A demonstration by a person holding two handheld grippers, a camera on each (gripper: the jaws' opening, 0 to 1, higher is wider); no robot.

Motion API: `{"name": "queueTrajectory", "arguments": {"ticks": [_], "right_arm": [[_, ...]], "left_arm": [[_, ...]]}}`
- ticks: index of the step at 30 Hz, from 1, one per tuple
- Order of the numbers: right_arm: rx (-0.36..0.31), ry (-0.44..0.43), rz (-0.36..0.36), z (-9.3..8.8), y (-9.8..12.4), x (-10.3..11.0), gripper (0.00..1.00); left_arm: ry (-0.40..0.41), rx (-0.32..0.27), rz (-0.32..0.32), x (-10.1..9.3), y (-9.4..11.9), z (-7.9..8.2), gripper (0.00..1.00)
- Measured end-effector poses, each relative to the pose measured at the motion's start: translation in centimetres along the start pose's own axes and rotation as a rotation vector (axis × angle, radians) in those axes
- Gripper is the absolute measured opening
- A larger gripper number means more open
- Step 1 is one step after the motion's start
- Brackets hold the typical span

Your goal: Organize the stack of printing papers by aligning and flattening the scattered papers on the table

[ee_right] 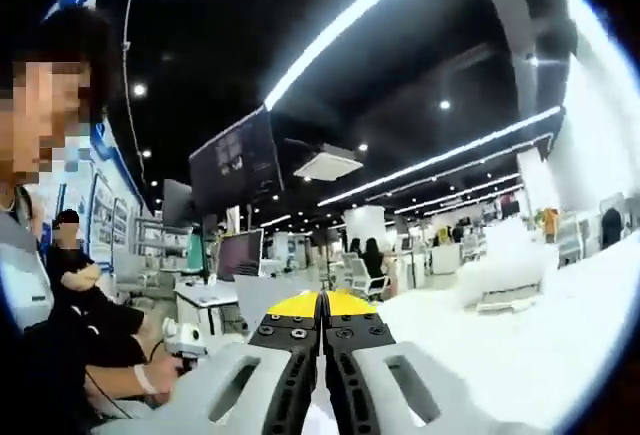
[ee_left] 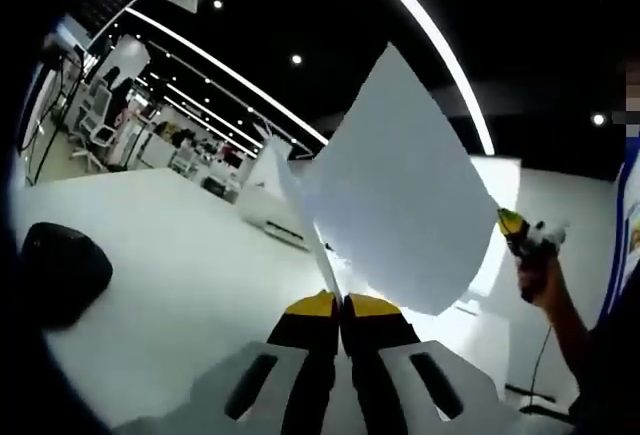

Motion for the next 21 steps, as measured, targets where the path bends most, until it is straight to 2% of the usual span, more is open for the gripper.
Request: {"name": "queueTrajectory", "arguments": {"ticks": [2, 5, 10, 12, 13, 14, 19, 20, 21], "right_arm": [[0.000, 0.052, 0.001, 1.6, 0.3, -0.4, 0.00], [-0.005, 0.065, 0.021, 3.7, 0.8, -1.1, 0.00], [0.024, 0.129, 0.082, 6.6, 1.1, -2.4, 0.00], [0.055, 0.122, 0.143, 7.5, 1.1, -2.5, 0.00], [0.060, 0.148, 0.136, 7.9, 1.0, -2.7, 0.00], [0.088, 0.163, 0.167, 8.1, 1.0, -2.9, 0.00], [0.148, 0.178, 0.210, 9.4, 0.7, -3.9, 0.00], [0.172, 0.171, 0.241, 9.5, 0.6, -4.0, 0.00], [0.169, 0.167, 0.236, 10.1, 0.5, -4.7, 0.00]], "left_arm": [[-0.002, 0.001, 0.000, 0.0, 0.0, 0.0, 0.07], [-0.003, 0.001, -0.001, -0.1, 0.0, -0.1, 0.07], [-0.005, 0.004, 0.000, -0.1, 0.0, -0.1, 0.07], [-0.007, 0.005, -0.001, -0.1, 0.0, -0.1, 0.07], [-0.007, 0.005, -0.001, -0.1, 0.0, -0.1, 0.07], [-0.006, 0.004, -0.002, -0.1, 0.0, -0.1, 0.07], [-0.008, 0.003, -0.003, 0.0, 0.0, 0.0, 0.07], [-0.007, 0.002, -0.003, 0.0, 0.0, 0.0, 0.07], [-0.007, 0.002, -0.004, 0.0, 0.0, 0.1, 0.07]]}}
Point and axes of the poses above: the point that each gripper's makers call its tool centre point, and the gripper's own axes: y roughly backward along the fingers, x roughly to its left, z roughly out of its top, the point moved 9 cm from there along y, roughly backward along the fingers, and after that the axes turned 14 degrees about y, right-handed, at the moved point
